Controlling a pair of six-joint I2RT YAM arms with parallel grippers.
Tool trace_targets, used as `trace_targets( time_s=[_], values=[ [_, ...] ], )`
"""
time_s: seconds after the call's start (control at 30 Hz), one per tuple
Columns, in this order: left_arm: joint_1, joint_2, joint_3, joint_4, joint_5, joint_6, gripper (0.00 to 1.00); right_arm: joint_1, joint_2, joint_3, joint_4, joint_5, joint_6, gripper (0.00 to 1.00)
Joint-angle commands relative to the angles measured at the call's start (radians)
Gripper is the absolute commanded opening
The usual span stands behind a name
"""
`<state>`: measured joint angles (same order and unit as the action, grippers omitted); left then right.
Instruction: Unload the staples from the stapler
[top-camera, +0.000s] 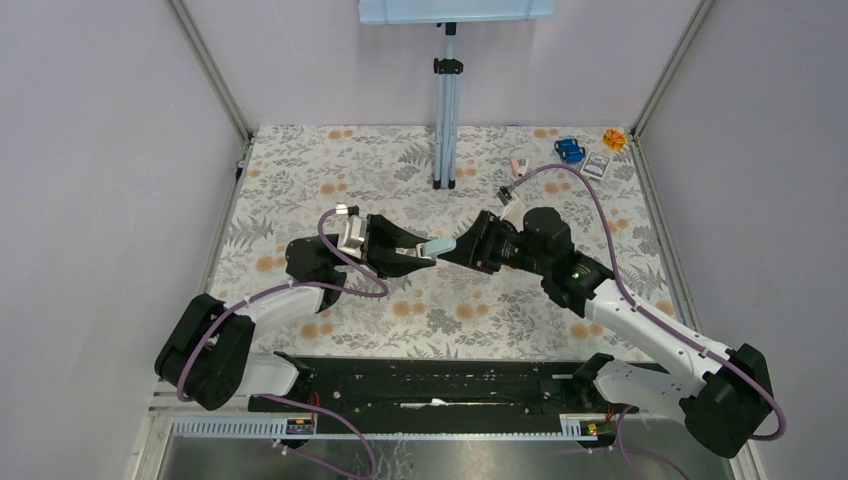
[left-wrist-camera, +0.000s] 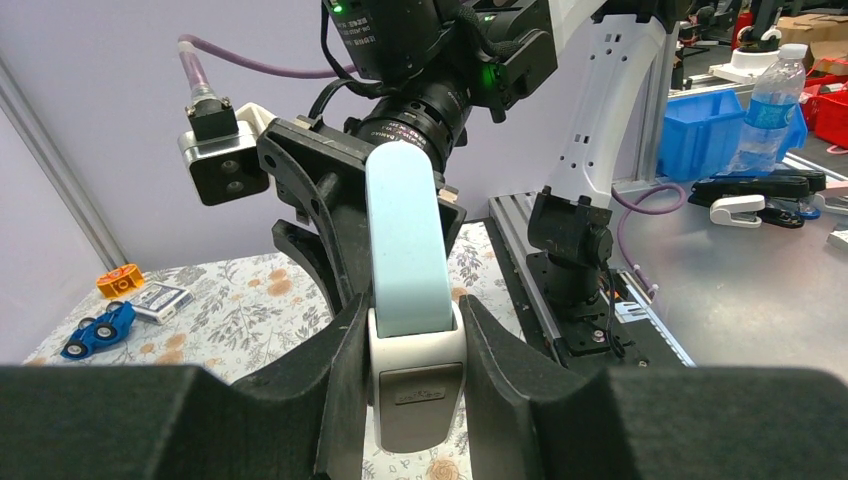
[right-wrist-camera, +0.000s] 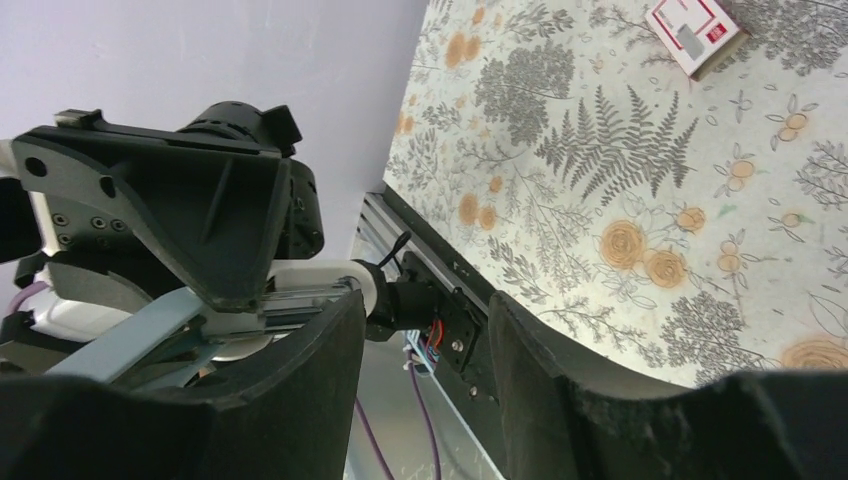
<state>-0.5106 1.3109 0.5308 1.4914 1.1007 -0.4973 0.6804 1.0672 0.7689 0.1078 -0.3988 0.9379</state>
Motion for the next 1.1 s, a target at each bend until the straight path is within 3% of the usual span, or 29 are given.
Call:
trace_targets(
  time_s=[0.0, 0.53, 0.63, 0.8, 1.07],
  values=[
    [-0.005, -0.004, 0.035, 0.116, 0.001, 0.007, 0.0, -0.001, -0.033, 0.044, -0.038, 0.066, -0.041, 0.55],
    [-0.005, 0.011, 0.034, 0.115, 0.011, 0.011, 0.0, -0.001, -0.094, -0.005, 0.049, 0.095, 0.0, 0.56],
    [-0.003, 0.042, 0.038, 0.113, 0.009, 0.003, 0.0, 0.0, -0.102, 0.015, -0.065, 0.213, -0.014, 0.6],
    [-0.003, 0.133, 0.052, 0.113, 0.07, -0.02, 0.0, -0.001, -0.136, 0.046, -0.442, 0.574, -0.005, 0.6],
    [-0.002, 0.225, 0.082, 0.068, 0.079, -0.017, 0.0, -0.001, -0.256, -0.025, -0.46, 0.669, -0.002, 0.6]
  ],
)
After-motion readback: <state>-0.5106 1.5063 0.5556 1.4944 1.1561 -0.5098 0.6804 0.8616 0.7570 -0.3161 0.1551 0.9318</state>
